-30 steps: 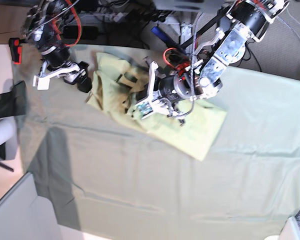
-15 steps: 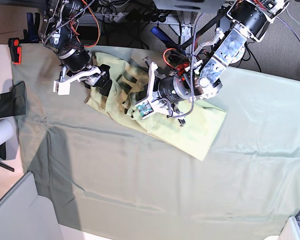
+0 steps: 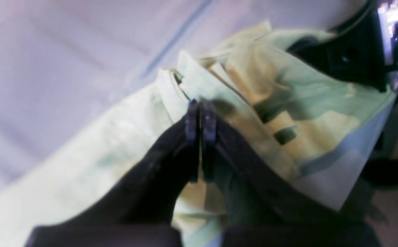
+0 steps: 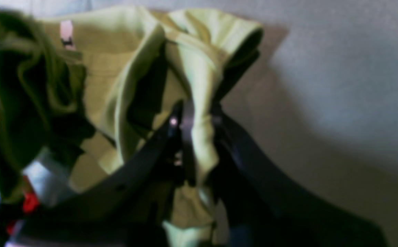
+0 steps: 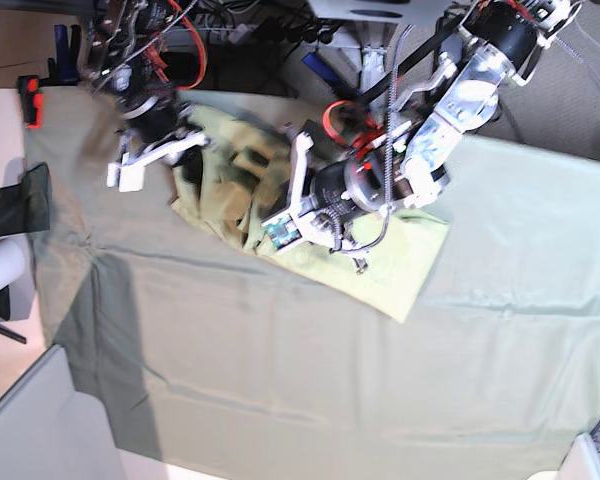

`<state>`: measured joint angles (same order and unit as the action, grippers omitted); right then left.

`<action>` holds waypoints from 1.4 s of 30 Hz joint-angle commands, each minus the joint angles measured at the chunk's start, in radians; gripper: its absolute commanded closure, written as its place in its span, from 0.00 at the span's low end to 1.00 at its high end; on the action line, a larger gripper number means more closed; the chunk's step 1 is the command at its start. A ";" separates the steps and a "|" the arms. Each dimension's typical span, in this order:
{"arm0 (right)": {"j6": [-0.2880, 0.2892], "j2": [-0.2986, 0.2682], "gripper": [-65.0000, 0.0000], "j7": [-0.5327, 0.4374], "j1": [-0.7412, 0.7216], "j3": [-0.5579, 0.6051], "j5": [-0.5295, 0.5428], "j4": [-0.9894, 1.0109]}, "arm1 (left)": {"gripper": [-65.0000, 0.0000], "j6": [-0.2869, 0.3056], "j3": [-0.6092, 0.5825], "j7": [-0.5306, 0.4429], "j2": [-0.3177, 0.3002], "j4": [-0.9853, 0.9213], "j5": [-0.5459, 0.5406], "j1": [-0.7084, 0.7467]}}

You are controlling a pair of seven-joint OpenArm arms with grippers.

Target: Fold the T-shirt properly

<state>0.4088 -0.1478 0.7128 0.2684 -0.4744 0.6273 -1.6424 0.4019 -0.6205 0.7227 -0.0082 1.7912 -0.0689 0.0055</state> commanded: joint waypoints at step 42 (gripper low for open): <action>0.022 -0.212 1.00 0.047 -0.007 -0.203 0.103 -0.014 | 0.99 0.018 -0.021 -0.193 0.165 -0.421 0.034 -0.124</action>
<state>0.4088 -0.3408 0.7792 0.2684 -0.6678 0.7116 -1.6424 0.4126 -0.6403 0.5491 0.1417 1.3571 -0.0299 -0.1028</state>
